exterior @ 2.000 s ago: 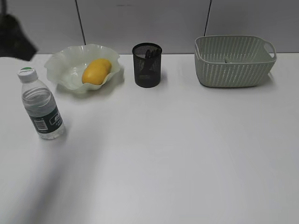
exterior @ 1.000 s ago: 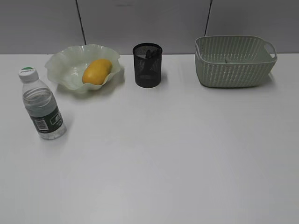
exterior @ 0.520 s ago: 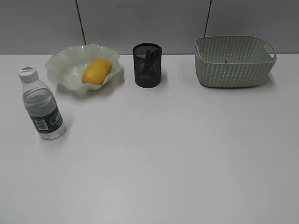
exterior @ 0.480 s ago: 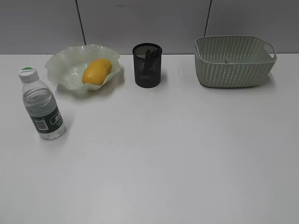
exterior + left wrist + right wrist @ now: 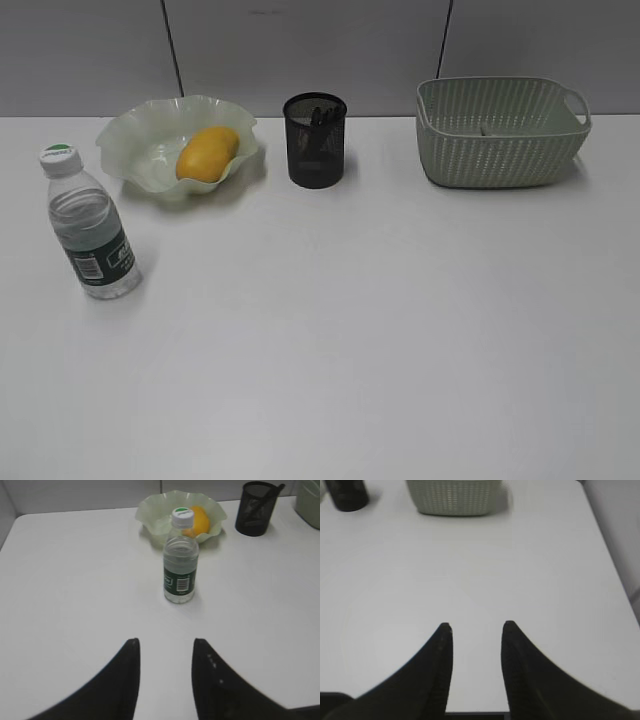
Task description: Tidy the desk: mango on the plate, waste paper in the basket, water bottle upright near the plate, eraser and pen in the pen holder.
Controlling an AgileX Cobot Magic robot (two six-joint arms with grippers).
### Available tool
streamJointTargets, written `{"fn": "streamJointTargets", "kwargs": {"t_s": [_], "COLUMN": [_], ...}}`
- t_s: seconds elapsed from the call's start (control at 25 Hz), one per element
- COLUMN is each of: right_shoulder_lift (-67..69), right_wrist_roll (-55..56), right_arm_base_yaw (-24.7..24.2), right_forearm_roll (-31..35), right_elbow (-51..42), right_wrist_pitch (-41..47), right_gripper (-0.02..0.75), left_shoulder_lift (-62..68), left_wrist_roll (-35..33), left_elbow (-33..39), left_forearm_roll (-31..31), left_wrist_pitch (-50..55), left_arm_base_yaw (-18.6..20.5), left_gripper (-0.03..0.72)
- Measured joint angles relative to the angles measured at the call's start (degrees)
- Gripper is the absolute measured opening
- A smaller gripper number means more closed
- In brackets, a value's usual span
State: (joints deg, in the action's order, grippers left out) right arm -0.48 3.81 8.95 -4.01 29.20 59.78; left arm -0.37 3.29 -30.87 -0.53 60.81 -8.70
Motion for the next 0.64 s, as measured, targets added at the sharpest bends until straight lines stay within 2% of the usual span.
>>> {"fn": "streamJointTargets", "kwargs": {"t_s": [0.08, 0.16, 0.64], "right_shoulder_lift": [-0.01, -0.06, -0.11], "right_wrist_roll": [0.0, 0.0, 0.0], "right_arm_base_yaw": [-4.84, -7.08, -7.59], "right_forearm_roll": [0.0, 0.0, 0.45], "right_elbow": [0.0, 0.0, 0.0], "right_wrist_pitch": [0.0, 0.0, 0.0], "right_gripper": [0.276, 0.276, 0.276], "left_shoulder_lift": [0.0, 0.0, 0.0], "left_wrist_roll": [0.0, 0.0, -0.02], "left_elbow": [0.0, 0.02, 0.02], "left_forearm_roll": [0.0, 0.14, 0.01], "left_wrist_pitch": [0.0, 0.0, -0.02], "left_arm_base_yaw": [2.07, 2.54, 2.61], "left_gripper": [0.25, 0.247, 0.247]}}
